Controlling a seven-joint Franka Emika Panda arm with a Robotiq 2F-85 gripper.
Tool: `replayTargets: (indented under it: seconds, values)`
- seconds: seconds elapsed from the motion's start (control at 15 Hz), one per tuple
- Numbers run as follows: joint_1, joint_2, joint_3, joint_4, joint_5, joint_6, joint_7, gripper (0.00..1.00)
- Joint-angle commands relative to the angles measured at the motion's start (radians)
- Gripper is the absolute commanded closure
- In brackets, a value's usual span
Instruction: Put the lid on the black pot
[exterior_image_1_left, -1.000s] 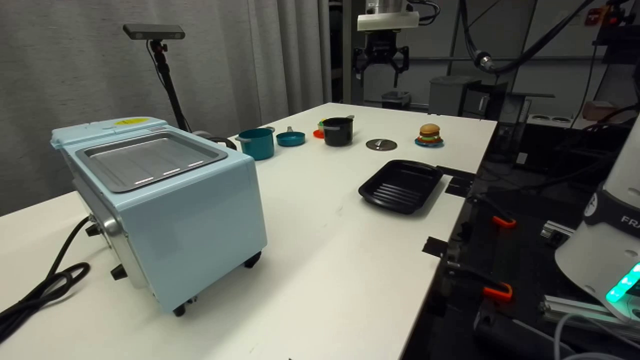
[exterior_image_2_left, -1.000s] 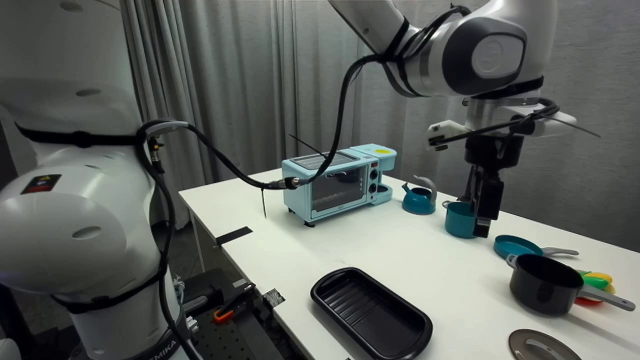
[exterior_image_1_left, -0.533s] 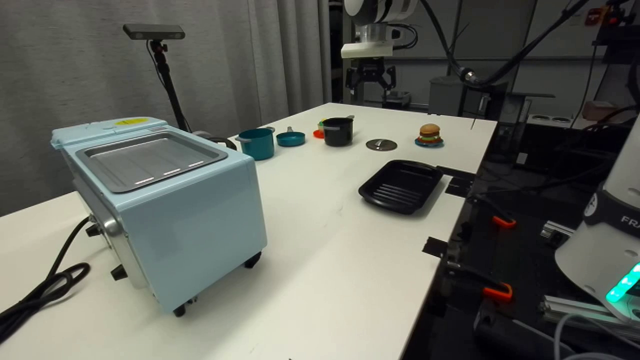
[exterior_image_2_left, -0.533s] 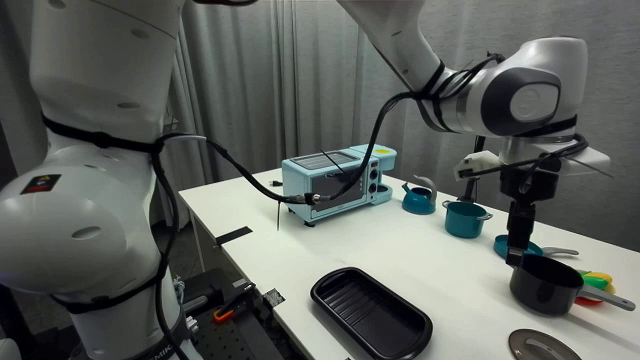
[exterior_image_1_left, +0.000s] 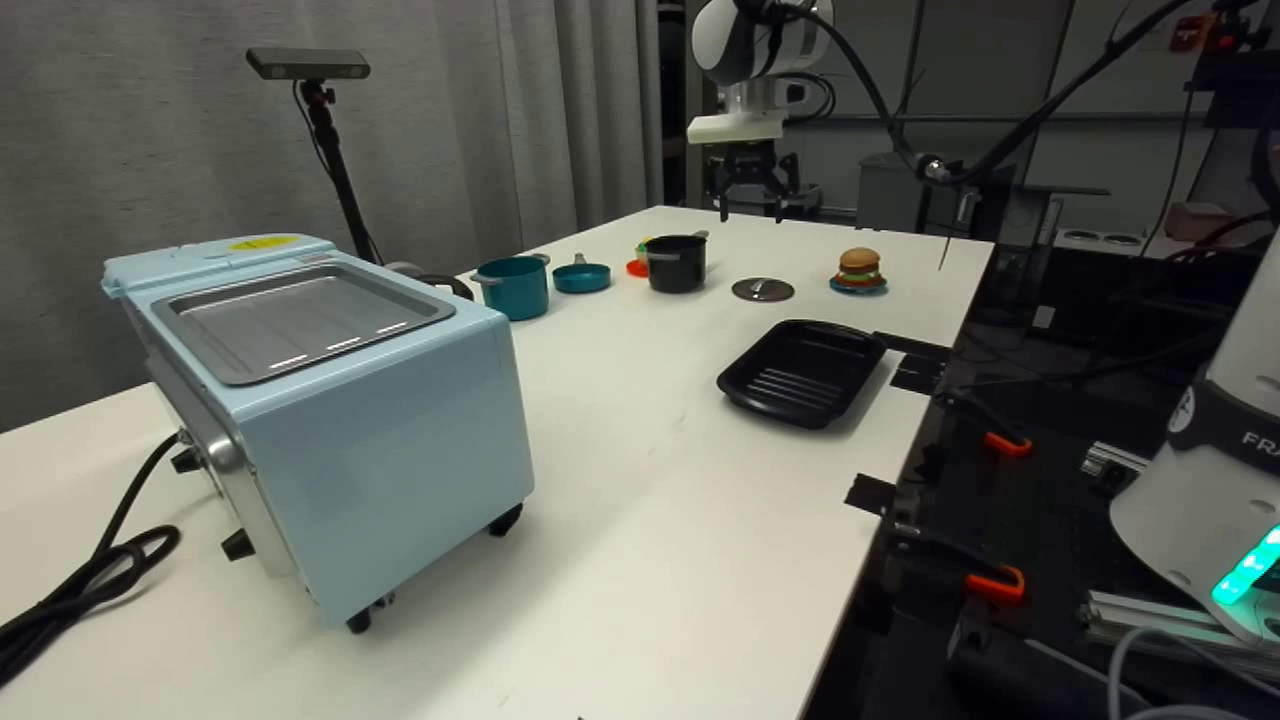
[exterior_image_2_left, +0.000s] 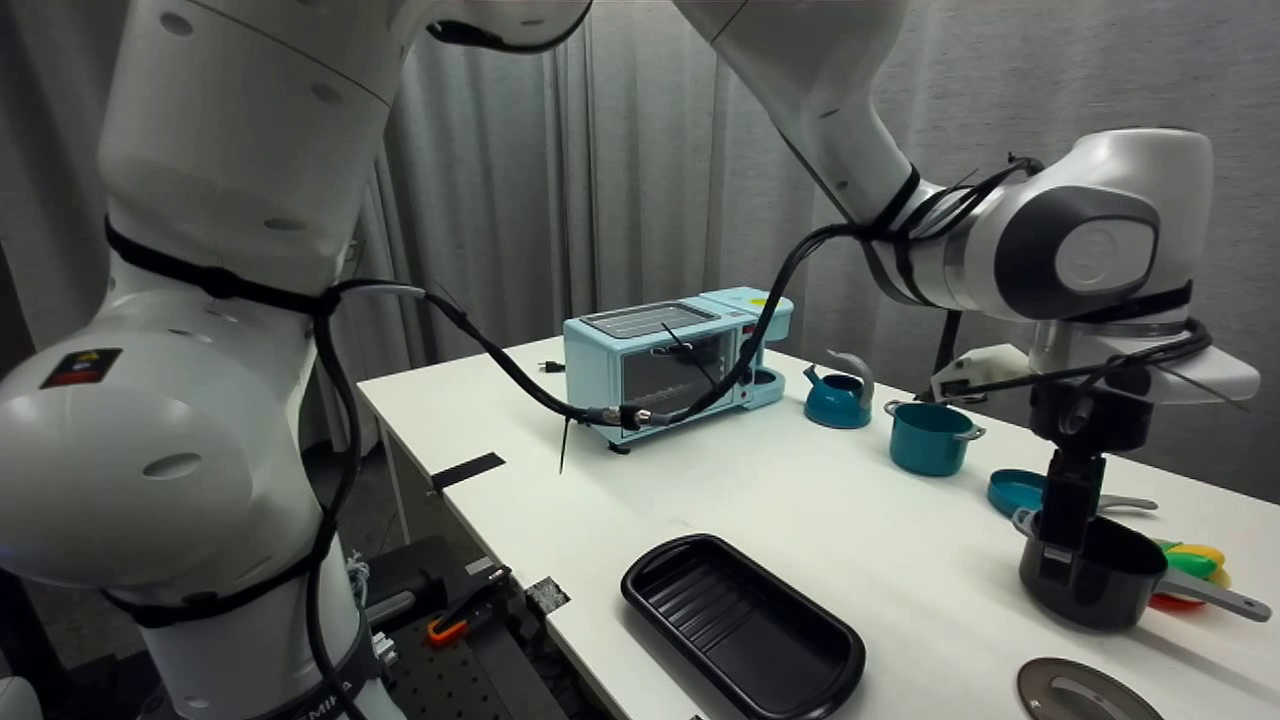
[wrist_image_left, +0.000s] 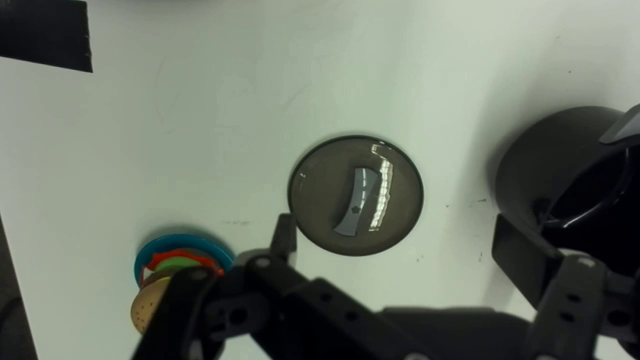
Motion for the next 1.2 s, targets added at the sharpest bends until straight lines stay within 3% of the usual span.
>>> replayTargets:
  seconds: [0.0, 1.13]
  values:
    - [0.011, 0.003, -0.013, 0.005, 0.008, -0.002, -0.006, 0.00]
    - [0.008, 0.018, -0.036, 0.006, 0.016, 0.065, 0.060, 0.00]
